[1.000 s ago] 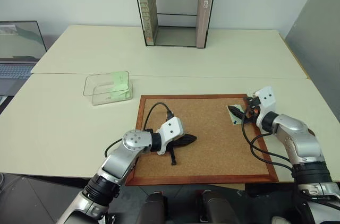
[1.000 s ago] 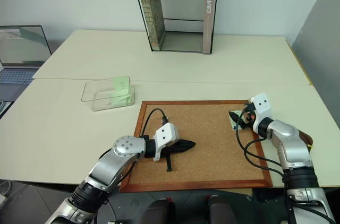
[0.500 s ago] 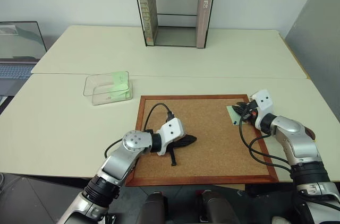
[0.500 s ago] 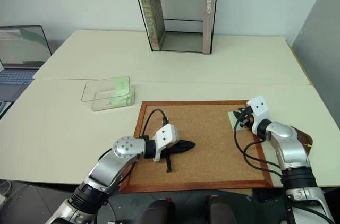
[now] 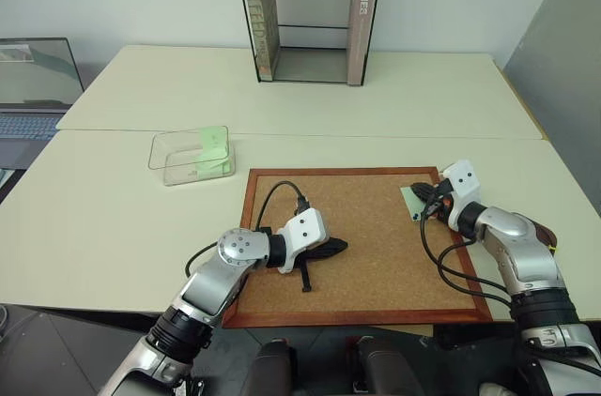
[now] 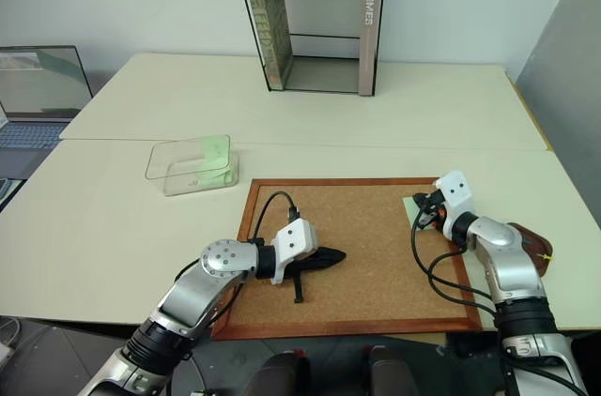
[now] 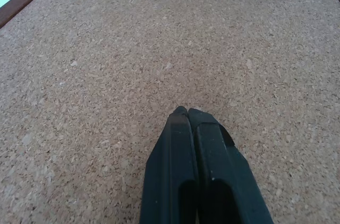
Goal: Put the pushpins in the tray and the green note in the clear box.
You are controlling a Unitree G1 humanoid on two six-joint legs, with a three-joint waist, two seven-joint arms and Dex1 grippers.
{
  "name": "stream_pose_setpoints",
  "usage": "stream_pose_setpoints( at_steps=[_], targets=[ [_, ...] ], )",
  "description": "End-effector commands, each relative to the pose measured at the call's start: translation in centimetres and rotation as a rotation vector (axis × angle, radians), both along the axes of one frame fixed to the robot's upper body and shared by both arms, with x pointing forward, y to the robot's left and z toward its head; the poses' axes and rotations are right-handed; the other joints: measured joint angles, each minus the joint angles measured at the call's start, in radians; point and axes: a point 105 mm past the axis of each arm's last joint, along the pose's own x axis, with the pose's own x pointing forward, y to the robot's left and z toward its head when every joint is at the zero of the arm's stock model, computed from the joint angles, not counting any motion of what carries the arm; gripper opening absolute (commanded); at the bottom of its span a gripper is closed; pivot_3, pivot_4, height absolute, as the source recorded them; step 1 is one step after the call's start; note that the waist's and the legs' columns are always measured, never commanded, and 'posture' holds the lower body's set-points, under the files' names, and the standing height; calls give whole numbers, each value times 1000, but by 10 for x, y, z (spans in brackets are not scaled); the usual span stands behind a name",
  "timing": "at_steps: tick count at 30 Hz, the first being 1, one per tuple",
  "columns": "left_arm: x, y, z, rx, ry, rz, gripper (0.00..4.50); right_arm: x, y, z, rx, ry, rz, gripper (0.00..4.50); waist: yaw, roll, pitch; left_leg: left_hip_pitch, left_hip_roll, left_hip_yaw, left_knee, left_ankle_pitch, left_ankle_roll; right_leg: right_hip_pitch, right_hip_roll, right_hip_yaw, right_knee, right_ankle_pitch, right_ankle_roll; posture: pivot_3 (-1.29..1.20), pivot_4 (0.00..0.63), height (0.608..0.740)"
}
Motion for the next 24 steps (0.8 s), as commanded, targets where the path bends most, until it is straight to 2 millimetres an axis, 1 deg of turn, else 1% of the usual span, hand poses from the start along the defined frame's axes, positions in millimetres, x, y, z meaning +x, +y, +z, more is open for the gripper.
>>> stream_pose_setpoints(
  at_steps=[1, 11, 19, 24],
  targets=[
    [-9, 11, -30, 103, 85, 1, 0, 0, -4, 23, 22, -94, -16, 33, 0, 0, 0, 0, 0, 0, 0, 0, 0, 0, 0, 0, 0, 0, 0, 0, 150, 740],
    [-11, 9, -33, 116, 86, -11, 0, -6, -11, 28, 23, -115, -53, 33, 0, 0, 0, 0, 0, 0, 0, 0, 0, 0, 0, 0, 0, 0, 0, 0, 150, 740],
    [-8, 10, -34, 125, 77, -13, 0, -8, -7, 40, 60, -161, -53, 33, 1, 0, 0, 0, 0, 0, 0, 0, 0, 0, 0, 0, 0, 0, 0, 0, 150, 740],
    [-3, 13, -37, 138, 69, 3, 0, -9, -6, 47, 94, -183, -50, 33, 0, 1, -1, 0, 0, 0, 0, 0, 0, 0, 0, 0, 0, 0, 1, 0, 150, 740]
  ],
)
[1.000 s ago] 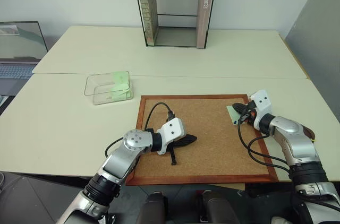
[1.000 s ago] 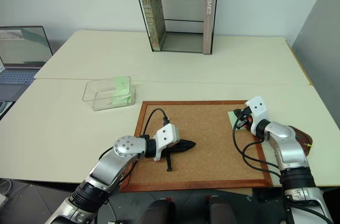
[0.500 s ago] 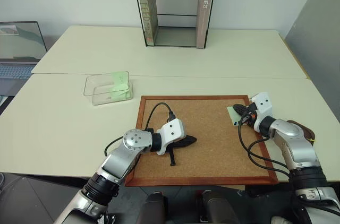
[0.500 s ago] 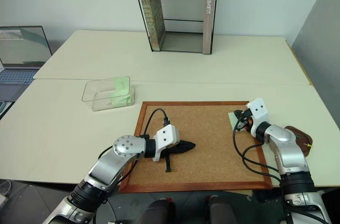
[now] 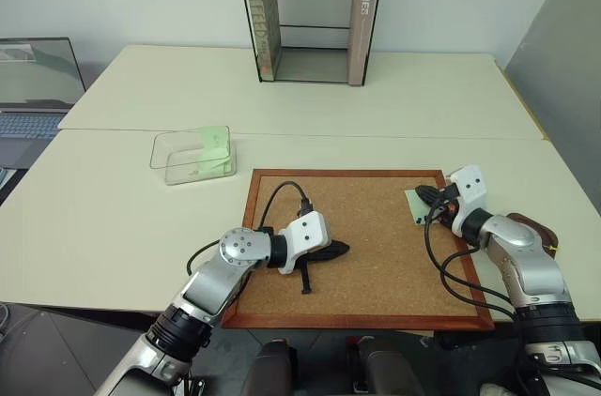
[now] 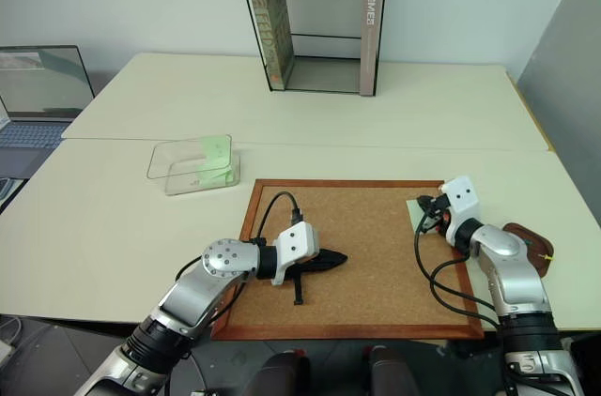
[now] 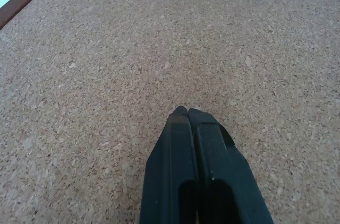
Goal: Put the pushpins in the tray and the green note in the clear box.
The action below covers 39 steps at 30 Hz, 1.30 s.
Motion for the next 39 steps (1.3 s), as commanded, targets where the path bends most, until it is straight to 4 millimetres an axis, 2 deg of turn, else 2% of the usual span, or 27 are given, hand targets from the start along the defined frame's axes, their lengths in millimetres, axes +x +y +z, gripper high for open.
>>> stream_pose_setpoints(
  at_steps=[1, 8, 12, 19, 23, 25, 28, 31, 39],
  targets=[
    [-2, 16, -36, 118, 86, 42, 0, 1, -1, 38, 40, -141, -4, 33, 0, 0, -2, 1, 0, 0, 0, 0, 0, 1, 0, 0, 0, 0, 0, 0, 150, 740],
    [-1, 18, -38, 122, 87, 46, 0, -1, -1, 44, 55, -160, -8, 33, 0, 1, -5, 6, 1, 0, 0, 0, 1, 4, 0, 0, 0, 0, 1, 0, 150, 740],
    [-2, 17, -38, 121, 84, 47, 0, -3, -14, 50, 42, -169, -58, 33, 0, 1, -5, 8, 1, 0, 0, 0, 1, 7, 0, 0, -1, 0, 1, 0, 150, 740],
    [5, 18, -33, 114, 51, 61, 0, -28, -51, 56, 5, -143, -168, 33, 2, 1, -6, 8, 1, -1, -1, 0, 1, 9, 0, -1, -3, 0, 0, 0, 150, 740],
    [6, 17, -30, 106, 42, 61, 0, -41, -82, 55, -44, -108, -293, 33, 1, 2, -6, 9, 1, 0, -1, 0, 1, 9, 0, 0, -3, 0, 1, 0, 150, 740],
    [5, 16, -29, 103, 40, 57, 0, -48, -98, 54, -64, -93, -356, 33, 1, 2, -6, 9, 1, 0, 0, 0, 1, 10, 0, 0, -4, -3, -5, 0, 150, 740],
    [4, 14, -30, 102, 38, 52, 0, -58, -116, 45, -98, -24, -415, 33, 0, 3, -7, 10, 1, 0, 0, 1, 1, 11, 0, 0, -4, -4, -5, 0, 150, 740],
    [4, 12, -30, 102, 35, 45, 0, -67, -126, 36, -117, 42, -440, 33, 0, 5, -8, 10, 1, 0, -1, 1, 1, 11, 0, 0, -4, -4, -6, 0, 150, 740],
    [5, 9, -29, 96, 31, 39, 0, -81, -132, 9, -135, 193, -440, 33, 0, 6, -9, 10, 1, -1, -1, 1, 1, 12, 0, -1, -7, -4, -5, 0, 150, 740]
  ],
)
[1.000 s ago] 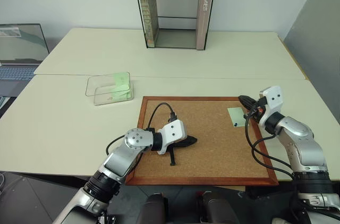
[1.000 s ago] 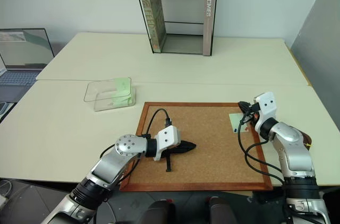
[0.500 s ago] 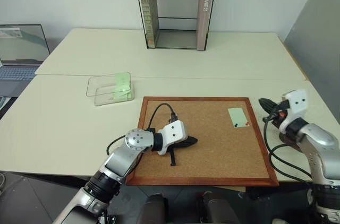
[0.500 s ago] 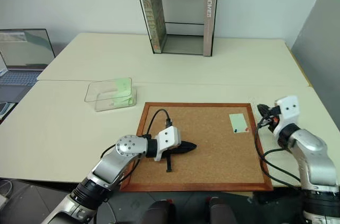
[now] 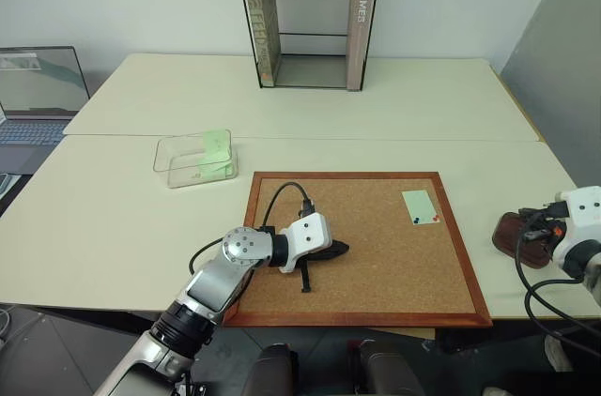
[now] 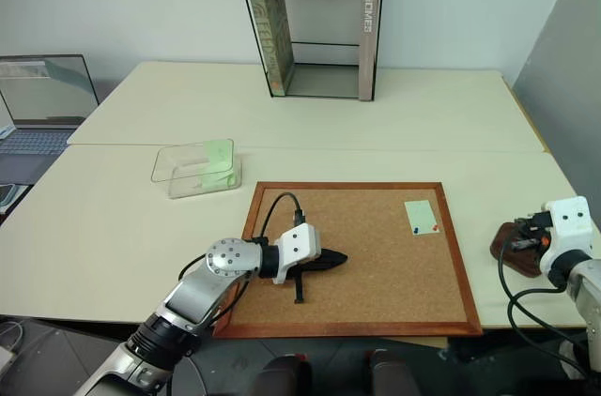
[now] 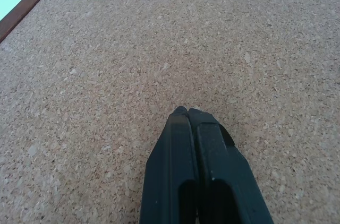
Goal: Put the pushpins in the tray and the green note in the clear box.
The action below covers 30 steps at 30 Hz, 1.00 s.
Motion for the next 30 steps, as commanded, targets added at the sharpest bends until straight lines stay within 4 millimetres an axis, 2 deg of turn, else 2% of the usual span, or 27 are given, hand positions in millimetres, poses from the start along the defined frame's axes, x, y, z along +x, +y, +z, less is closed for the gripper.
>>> stream_pose_setpoints(
  at_steps=[1, 6, 13, 16, 19, 22, 24, 27, 30],
  targets=[
    [0, 8, -25, 83, 59, 39, 0, -2, -3, 4, -16, 11, 2, 33, 0, 0, 0, 0, 0, 0, 0, 0, 0, 0, 0, 0, 0, 0, 0, 0, 150, 740],
    [-1, 8, -26, 85, 56, 35, 0, -3, -5, -6, -36, 52, -7, 1113, 0, 0, 0, 0, 0, 0, 0, 0, 0, 1, 0, 0, -2, 0, 0, 0, 150, 740],
    [-1, 7, -26, 84, 55, 37, 0, -1, -8, -5, -41, 52, -18, 2581, 1, 0, 0, -1, 0, -1, 0, 0, 0, 1, 0, 0, -3, 0, 0, 0, 150, 740],
    [0, 7, -27, 83, 55, 39, 0, 1, -7, 1, -36, 22, -9, 3087, 1, 0, 0, -1, 0, -1, -1, 0, 0, 1, 0, 0, -3, 0, 0, 0, 150, 740],
    [0, 7, -27, 83, 55, 39, 0, 2, -3, 13, -2, -43, 10, 3809, 1, 0, 0, -2, 0, -1, -1, 0, 0, 1, 0, -1, -6, 0, 0, 0, 150, 740],
    [0, 7, -27, 82, 54, 39, 0, 2, 8, 30, 59, -125, 81, 3912, 1, 0, 0, -2, 0, -2, -1, 0, 0, 3, 0, -2, -10, 0, 0, 0, 150, 740],
    [1, 7, -27, 83, 53, 38, 0, 0, 25, 35, 111, -142, 169, 3912, 0, 0, 0, -3, 0, -2, -1, -1, 2, 3, 0, -2, -12, 0, 0, 0, 150, 740],
    [1, 8, -27, 86, 50, 36, 0, -3, 53, 32, 153, -135, 290, 3912, 1, 0, 0, -3, 0, -2, -1, -1, 2, 4, 0, -2, -12, 0, 1, 0, 150, 740],
    [2, 8, -27, 88, 48, 36, 0, -2, 68, 25, 150, -132, 332, 3912, 2, 0, 0, -3, 0, -3, -1, -1, 2, 4, 0, -2, -13, 0, 1, 0, 150, 740]
  ],
)
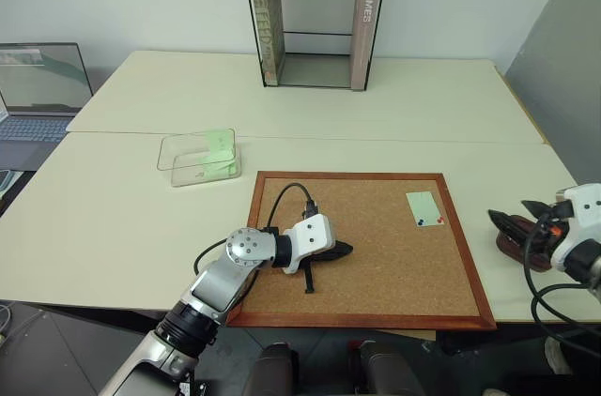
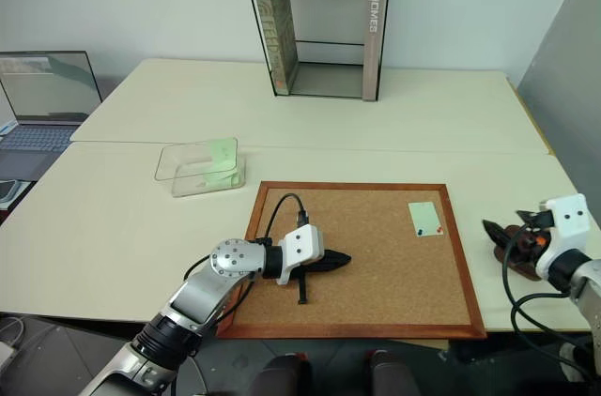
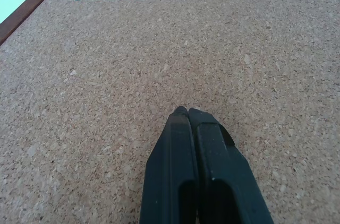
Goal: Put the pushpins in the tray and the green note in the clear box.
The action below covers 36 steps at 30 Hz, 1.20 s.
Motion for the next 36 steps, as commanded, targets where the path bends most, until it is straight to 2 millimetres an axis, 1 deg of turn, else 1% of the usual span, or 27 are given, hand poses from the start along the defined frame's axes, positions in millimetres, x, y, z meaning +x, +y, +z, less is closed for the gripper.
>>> stream_pose_setpoints(
  at_steps=[1, 4, 11, 18, 22, 26, 29, 32, 34, 36],
  targets=[
    [3, 14, -26, 102, 52, 53, 0, 3, 23, -1, -19, -38, 70, 3912, -1, 0, 0, 0, 0, 0, 0, 0, 0, 0, 0, 0, 0, 0, 0, 0, 150, 740],
    [3, 15, -26, 105, 48, 53, 0, 12, 31, -11, -39, -59, 56, 3912, -1, 0, 0, 0, 0, 0, 0, 0, 0, 0, 0, 0, -1, 0, 0, 0, 150, 740],
    [5, 16, -25, 105, 43, 60, 0, 23, 45, -30, -54, -74, 69, 3912, -1, 0, 0, 0, 0, 0, 0, 0, 0, 0, 0, 0, -1, 0, 0, 0, 150, 740],
    [6, 16, -25, 105, 39, 65, 0, 28, 47, -40, -75, -81, 74, 3912, 0, 0, 1, -1, 0, 0, 0, 0, 0, 0, 0, 0, -1, 0, 0, 0, 150, 740],
    [6, 17, -24, 105, 37, 68, 0, 29, 45, -41, -79, -90, 66, 3375, 0, 0, 1, -1, 0, 0, 0, 0, 0, -1, 0, 0, -1, 0, 0, 0, 150, 740],
    [5, 17, -25, 106, 37, 69, 0, 28, 46, -43, -80, -90, 71, 2488, 0, 0, 1, -1, 0, 0, 0, 0, 0, -1, 0, 0, -1, 0, 0, 0, 150, 740],
    [5, 17, -25, 107, 37, 68, 0, 27, 47, -44, -81, -89, 75, 1981, 0, 0, 1, -1, 0, 0, -1, 0, 0, -1, 0, 0, -1, 0, 0, 0, 150, 740],
    [5, 18, -25, 110, 37, 66, 0, 25, 48, -45, -86, -86, 85, 1206, 0, 0, 1, -1, 0, 0, -1, 0, 0, -1, 0, 0, -1, 0, 0, 0, 150, 740],
    [5, 18, -25, 112, 37, 64, 0, 24, 49, -45, -85, -89, 87, 783, 0, 0, 1, -1, 0, 0, -1, 0, 0, -1, 0, 0, -1, 0, 0, 0, 150, 740],
    [5, 18, -25, 115, 37, 64, 0, 23, 50, -43, -84, -94, 90, 479, 0, 0, 1, -1, 1, 0, -1, 0, 0, -1, 0, 0, -2, 0, 0, 0, 150, 740]
  ],
)
